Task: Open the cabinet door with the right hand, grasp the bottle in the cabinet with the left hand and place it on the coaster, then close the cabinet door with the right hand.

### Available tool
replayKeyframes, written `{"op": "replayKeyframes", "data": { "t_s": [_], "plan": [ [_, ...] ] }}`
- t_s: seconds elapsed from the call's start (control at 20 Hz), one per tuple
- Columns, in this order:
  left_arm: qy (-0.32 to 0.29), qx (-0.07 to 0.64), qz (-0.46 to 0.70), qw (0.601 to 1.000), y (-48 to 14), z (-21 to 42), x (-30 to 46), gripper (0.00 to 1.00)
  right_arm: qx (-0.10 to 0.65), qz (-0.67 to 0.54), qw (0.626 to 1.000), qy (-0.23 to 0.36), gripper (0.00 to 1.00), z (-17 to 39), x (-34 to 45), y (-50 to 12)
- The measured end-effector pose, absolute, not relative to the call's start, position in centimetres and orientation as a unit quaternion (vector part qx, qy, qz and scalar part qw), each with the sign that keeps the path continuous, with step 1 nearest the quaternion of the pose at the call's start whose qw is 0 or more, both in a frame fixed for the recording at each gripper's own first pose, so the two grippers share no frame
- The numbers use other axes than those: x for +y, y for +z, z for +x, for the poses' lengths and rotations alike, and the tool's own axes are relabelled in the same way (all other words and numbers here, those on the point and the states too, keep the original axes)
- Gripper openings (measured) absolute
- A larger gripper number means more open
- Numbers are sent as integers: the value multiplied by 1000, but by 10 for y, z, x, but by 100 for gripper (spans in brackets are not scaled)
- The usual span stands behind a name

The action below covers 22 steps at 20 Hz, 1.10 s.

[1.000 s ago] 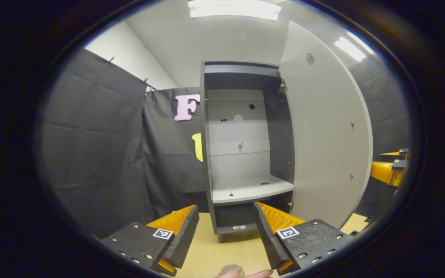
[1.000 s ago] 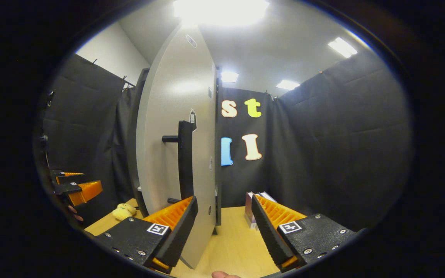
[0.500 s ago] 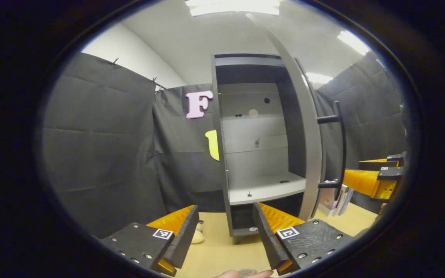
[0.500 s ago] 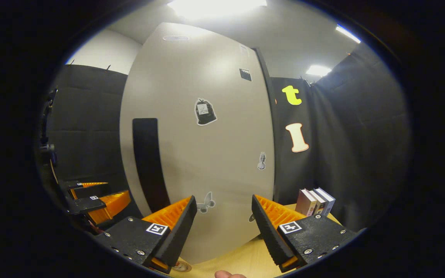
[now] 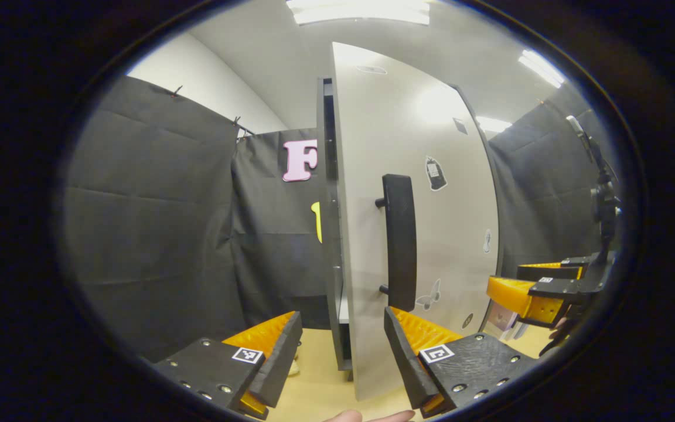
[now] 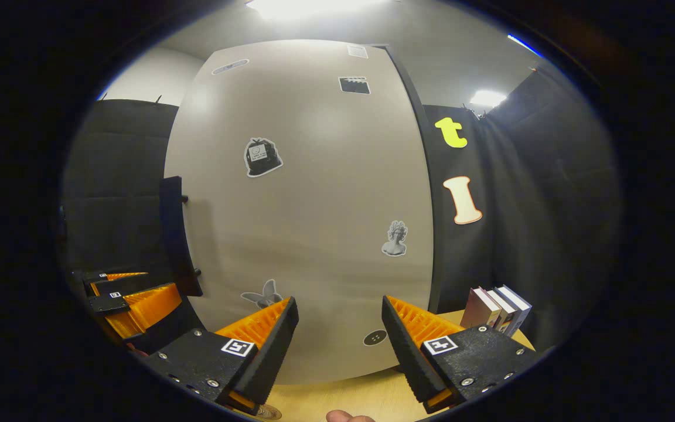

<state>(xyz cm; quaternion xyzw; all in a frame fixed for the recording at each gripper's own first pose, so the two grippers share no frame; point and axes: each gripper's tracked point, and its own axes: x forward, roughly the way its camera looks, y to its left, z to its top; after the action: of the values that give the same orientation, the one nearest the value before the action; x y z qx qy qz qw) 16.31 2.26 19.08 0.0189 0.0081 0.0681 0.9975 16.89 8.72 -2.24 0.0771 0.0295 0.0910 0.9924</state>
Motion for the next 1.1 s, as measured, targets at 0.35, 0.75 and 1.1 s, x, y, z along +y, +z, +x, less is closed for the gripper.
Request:
{"op": "replayKeyframes", "data": {
  "t_s": [0.35,0.75,1.1],
  "plan": [
    [64,21,21,998,181,177,32,81,49,67,994,69,90,182,77,-30],
    [55,3,27,998,188,173,13,86,43,76,994,59,90,180,59,-26],
    [41,-6,33,999,193,180,-9,81,43,75,995,52,90,173,46,-23]
  ]
}}
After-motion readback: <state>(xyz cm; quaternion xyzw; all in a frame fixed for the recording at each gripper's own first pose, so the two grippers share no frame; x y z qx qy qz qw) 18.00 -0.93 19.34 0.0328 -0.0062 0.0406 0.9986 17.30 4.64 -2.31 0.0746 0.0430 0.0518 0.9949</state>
